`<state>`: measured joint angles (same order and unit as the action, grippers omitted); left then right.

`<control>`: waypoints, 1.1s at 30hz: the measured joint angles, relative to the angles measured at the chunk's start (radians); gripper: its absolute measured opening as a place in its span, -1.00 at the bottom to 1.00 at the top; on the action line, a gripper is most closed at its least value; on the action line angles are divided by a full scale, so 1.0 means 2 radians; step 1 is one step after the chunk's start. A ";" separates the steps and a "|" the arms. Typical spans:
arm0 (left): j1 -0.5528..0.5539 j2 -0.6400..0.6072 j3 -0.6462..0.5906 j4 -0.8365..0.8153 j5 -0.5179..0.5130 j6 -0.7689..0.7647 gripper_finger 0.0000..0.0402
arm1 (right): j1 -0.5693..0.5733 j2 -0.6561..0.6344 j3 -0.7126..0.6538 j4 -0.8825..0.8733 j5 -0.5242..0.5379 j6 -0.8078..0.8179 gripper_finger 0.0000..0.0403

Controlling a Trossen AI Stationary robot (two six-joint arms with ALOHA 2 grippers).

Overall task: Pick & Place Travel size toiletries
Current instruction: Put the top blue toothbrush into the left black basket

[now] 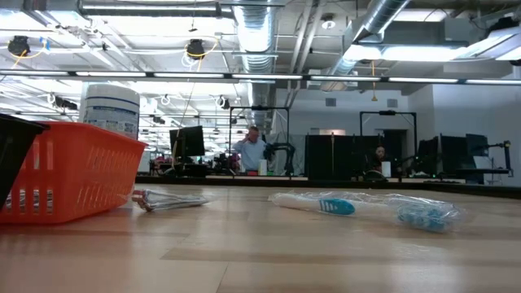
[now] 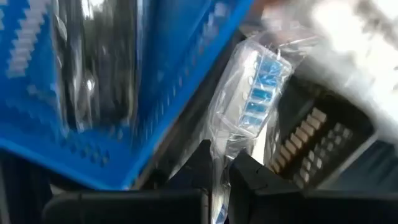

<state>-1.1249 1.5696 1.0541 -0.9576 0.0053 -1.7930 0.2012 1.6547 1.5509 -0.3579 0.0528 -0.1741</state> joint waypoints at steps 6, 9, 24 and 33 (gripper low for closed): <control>0.000 0.000 -0.002 0.033 0.018 0.005 -0.97 | 0.000 0.000 0.000 0.003 0.000 0.000 0.19; 0.011 0.000 -0.005 0.035 0.017 0.023 -0.97 | 0.000 0.000 0.000 0.003 0.000 0.004 0.19; 0.023 -0.016 -0.076 0.124 0.082 0.013 -0.63 | -0.001 0.000 0.000 -0.003 0.000 0.009 0.19; 0.023 -0.053 -0.076 0.122 0.035 -0.013 -0.32 | -0.001 0.000 0.000 -0.003 0.000 0.009 0.19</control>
<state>-1.0782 1.4634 0.9012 -0.7139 0.0750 -1.8184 0.1997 1.6547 1.5509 -0.3630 0.0523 -0.1566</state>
